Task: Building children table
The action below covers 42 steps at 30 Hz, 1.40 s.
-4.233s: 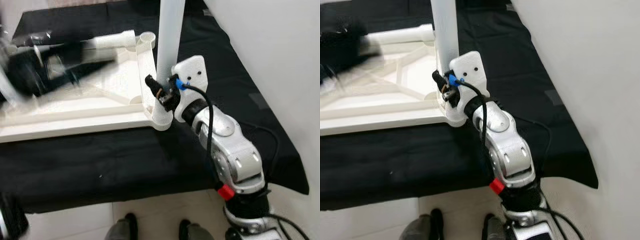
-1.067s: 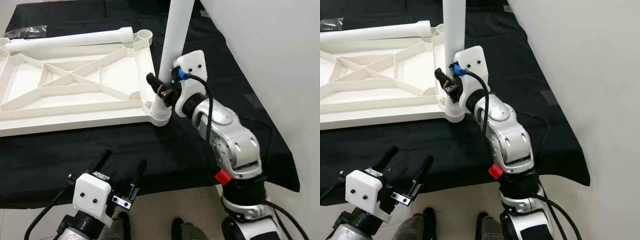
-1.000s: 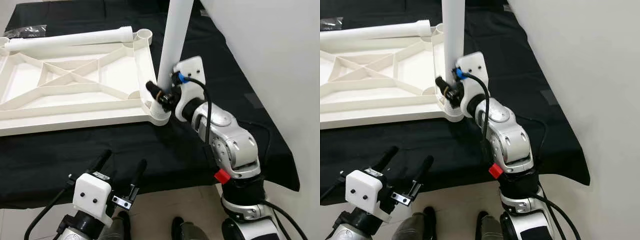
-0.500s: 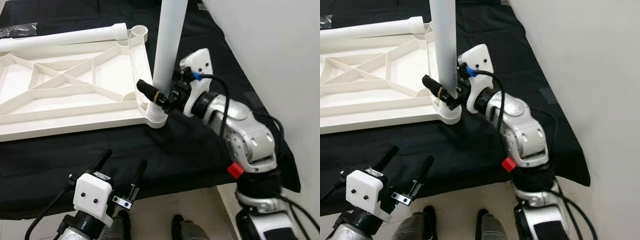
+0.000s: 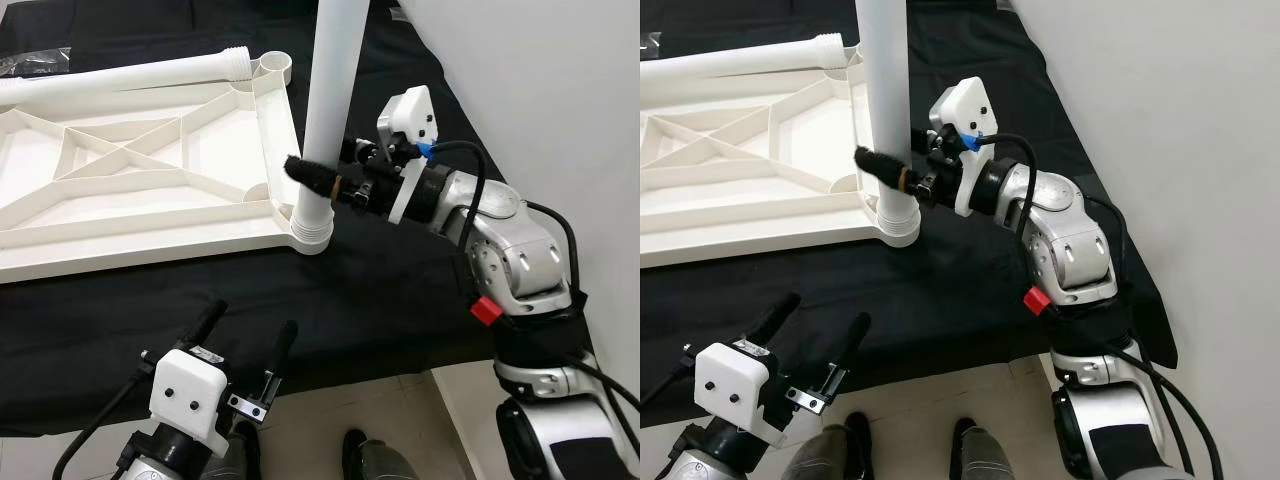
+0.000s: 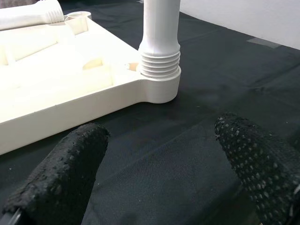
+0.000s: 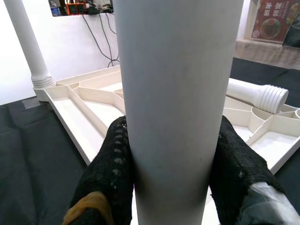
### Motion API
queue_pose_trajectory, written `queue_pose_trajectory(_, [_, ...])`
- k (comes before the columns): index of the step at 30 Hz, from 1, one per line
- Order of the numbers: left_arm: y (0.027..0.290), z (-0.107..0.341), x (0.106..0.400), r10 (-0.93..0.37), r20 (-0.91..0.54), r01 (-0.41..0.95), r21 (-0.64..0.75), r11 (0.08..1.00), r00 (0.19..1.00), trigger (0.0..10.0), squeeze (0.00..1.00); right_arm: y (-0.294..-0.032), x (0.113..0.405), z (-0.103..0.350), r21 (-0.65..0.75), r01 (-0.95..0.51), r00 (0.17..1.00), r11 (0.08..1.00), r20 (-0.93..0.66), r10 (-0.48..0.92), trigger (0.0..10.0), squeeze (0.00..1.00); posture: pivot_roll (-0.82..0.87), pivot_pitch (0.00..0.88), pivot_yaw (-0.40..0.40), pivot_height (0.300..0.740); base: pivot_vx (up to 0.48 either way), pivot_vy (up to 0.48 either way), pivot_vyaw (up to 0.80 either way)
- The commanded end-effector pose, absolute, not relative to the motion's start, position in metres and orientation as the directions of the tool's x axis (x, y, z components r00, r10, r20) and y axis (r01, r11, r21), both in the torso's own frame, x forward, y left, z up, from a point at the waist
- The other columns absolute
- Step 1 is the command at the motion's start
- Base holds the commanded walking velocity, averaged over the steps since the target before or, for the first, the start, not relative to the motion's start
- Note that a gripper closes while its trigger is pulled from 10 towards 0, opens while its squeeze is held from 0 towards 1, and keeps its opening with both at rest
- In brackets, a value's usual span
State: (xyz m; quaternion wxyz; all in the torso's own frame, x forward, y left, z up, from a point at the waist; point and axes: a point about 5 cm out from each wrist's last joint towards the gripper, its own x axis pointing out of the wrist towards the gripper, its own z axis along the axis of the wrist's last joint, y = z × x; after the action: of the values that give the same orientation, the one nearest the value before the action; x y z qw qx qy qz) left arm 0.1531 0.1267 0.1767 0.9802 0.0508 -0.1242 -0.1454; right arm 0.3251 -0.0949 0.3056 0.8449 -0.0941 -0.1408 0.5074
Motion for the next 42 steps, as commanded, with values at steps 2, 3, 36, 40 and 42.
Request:
queue_pose_trajectory(2, [0.126, 0.172, 0.151, -0.301, 0.206, 0.276, 0.142, 0.951, 0.931, 10.0, 0.0, -0.092, 0.324, 0.307, -0.317, -0.846, 0.403, 0.429, 0.146, 0.903, 0.0, 0.0, 0.05, 0.336, -0.064, 0.74, 0.0, 0.0, 0.0])
queue_pose_trajectory(3, [0.126, 0.172, 0.151, -0.301, 0.206, 0.276, 0.142, 0.951, 0.931, 10.0, 0.0, -0.092, 0.324, 0.307, -0.317, -0.846, 0.403, 0.429, 0.146, 0.903, 0.0, 0.0, 0.05, 0.336, -0.064, 0.74, 0.0, 0.0, 0.0])
queue_pose_trajectory(36, [0.126, 0.172, 0.153, -0.3, 0.208, 0.272, 0.151, 0.95, 0.931, 10.0, 0.0, -0.064, 0.315, 0.281, -0.028, -0.578, 0.805, 0.816, 0.148, 0.575, 10.0, 1.0, 0.03, 0.341, -0.067, 0.74, 0.0, 0.0, 0.0])
queue_pose_trajectory(40, [0.126, 0.172, 0.152, -0.3, 0.209, 0.272, 0.153, 0.95, 0.931, 10.0, 0.0, -0.059, 0.305, 0.309, -0.114, -0.736, 0.63, 0.667, 0.245, 0.737, 10.0, 0.99, 0.04, 0.345, -0.067, 0.74, 0.0, 0.0, 0.0])
queue_pose_trajectory(42, [0.126, 0.172, 0.152, -0.3, 0.209, 0.272, 0.153, 0.95, 0.931, 10.0, 0.0, -0.059, 0.302, 0.315, -0.16, -0.768, 0.577, 0.62, 0.249, 0.778, 10.0, 0.99, 0.04, 0.344, -0.066, 0.74, 0.0, 0.0, 0.0])
